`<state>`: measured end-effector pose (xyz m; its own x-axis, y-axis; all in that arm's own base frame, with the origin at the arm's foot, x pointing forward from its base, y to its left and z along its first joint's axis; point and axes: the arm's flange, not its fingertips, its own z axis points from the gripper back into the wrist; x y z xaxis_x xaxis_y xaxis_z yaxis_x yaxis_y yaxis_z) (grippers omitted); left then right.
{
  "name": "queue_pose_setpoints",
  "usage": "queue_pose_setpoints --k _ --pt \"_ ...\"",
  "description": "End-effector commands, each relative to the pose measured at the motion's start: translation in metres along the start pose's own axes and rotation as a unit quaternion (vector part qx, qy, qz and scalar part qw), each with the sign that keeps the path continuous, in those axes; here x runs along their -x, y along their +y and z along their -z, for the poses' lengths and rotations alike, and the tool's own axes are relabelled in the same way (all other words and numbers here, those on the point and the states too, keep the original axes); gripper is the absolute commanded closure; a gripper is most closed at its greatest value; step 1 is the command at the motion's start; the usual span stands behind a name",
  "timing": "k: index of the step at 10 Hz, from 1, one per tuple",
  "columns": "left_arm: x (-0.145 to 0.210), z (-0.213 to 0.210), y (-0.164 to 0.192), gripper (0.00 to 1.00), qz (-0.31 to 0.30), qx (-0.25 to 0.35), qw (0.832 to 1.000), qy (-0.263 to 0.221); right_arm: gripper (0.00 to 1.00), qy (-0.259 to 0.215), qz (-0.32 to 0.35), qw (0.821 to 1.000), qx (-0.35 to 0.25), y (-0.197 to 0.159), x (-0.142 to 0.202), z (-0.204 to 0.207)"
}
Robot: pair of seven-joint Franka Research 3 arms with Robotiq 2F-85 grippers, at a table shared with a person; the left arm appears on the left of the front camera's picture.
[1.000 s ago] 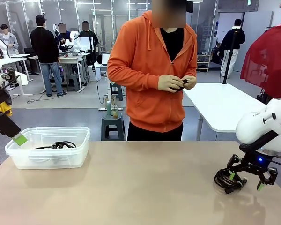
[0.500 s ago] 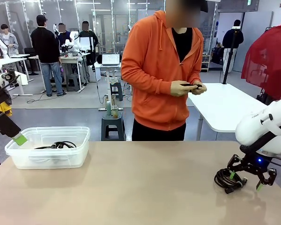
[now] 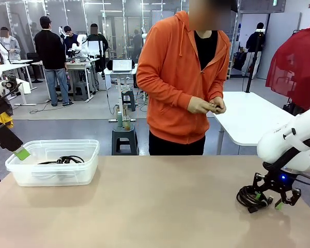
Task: Organize and store the cables.
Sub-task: Place the USB Extension Cable into the Organizing box.
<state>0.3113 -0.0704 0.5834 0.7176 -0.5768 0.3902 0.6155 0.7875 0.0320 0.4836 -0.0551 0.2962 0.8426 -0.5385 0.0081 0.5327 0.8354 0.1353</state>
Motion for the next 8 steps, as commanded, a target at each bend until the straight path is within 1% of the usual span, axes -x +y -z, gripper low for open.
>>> queue_pose_setpoints --k 1,2,3,4,6,8 --pt "-0.002 -0.001 -0.001 0.00 -0.001 -0.007 1.000 0.003 1.00 -0.011 0.015 1.000 0.002 0.004 0.000 0.006" --pt "-0.002 -0.001 -0.001 0.00 -0.001 -0.007 1.000 0.003 1.00 -0.009 0.015 1.000 0.000 0.003 0.000 0.008" --pt "-0.002 -0.001 -0.001 0.00 -0.001 -0.007 1.000 0.003 0.97 -0.008 0.015 1.000 0.001 0.003 0.000 0.009" --pt "-0.002 -0.001 -0.001 0.00 -0.001 -0.007 1.000 0.003 1.00 -0.007 0.016 1.000 0.001 0.002 0.000 0.010" --pt "-0.002 -0.001 -0.001 0.00 -0.001 -0.007 1.000 0.003 1.00 -0.005 0.019 1.000 0.001 0.001 0.001 0.009" --pt "-0.002 -0.001 -0.001 0.00 -0.001 -0.007 1.000 0.003 1.00 -0.010 0.008 1.000 -0.005 0.005 0.007 -0.011"
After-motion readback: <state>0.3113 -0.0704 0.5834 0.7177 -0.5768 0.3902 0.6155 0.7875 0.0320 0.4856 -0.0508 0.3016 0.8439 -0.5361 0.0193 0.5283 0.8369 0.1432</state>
